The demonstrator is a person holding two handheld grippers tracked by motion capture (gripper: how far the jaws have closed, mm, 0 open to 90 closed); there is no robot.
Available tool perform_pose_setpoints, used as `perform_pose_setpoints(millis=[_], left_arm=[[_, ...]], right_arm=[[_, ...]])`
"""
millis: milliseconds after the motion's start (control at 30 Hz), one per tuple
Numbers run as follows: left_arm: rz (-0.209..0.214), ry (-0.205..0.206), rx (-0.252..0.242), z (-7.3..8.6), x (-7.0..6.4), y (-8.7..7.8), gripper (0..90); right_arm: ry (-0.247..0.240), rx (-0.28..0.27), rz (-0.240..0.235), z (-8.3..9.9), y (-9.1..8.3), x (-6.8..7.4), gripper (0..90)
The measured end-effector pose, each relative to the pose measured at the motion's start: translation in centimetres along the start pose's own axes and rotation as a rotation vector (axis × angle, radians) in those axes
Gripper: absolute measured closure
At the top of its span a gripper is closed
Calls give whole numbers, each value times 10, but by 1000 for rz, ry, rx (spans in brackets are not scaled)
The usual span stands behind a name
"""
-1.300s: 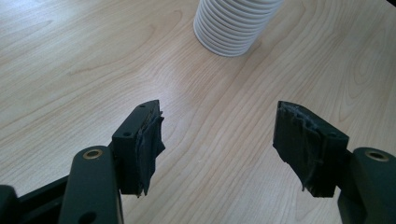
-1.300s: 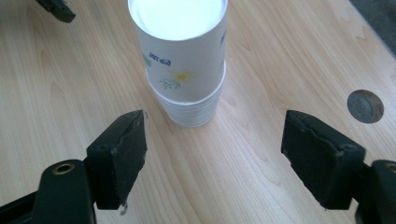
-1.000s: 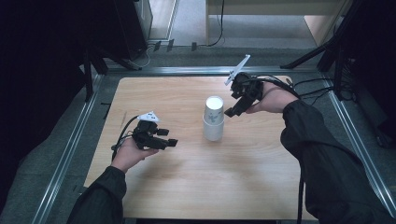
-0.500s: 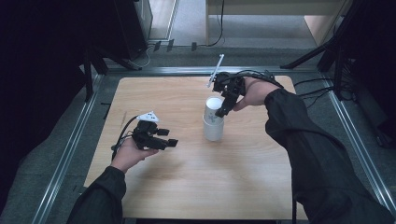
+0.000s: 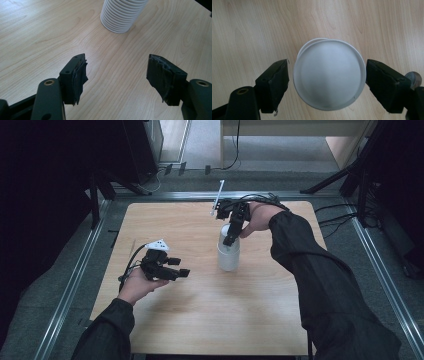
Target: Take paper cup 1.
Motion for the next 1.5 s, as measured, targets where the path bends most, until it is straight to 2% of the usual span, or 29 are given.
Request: perform_pose_setpoints(millis=[433,667,900,1267,1500], left_arm=[[0,3,-1,1,0,-1,321],[0,3,-1,1,0,-1,320],[-1,4,0,0,0,-1,318],[0,1,-2,0,-1,-1,318],[1,2,-1,0,-1,0,318]], right_arm=[[-6,25,-31,-6,8,-3,313],[-11,31,-28,-7,8,-3,321],[-25,63,-11,-10,6,-1,326],[-20,33,-5,-8,-8,-2,328],[-22,40,-5,-7,-10,-3,325]])
Point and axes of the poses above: each handheld gripper's, and its own axes: y roughly forward along the jaws, z roughly out of its underside, x roughly to its left, the point moved 4 cm from there along y, roughly forward along the jaws, and after that the axes turned 13 degrees about x, right-handed, at the moved point
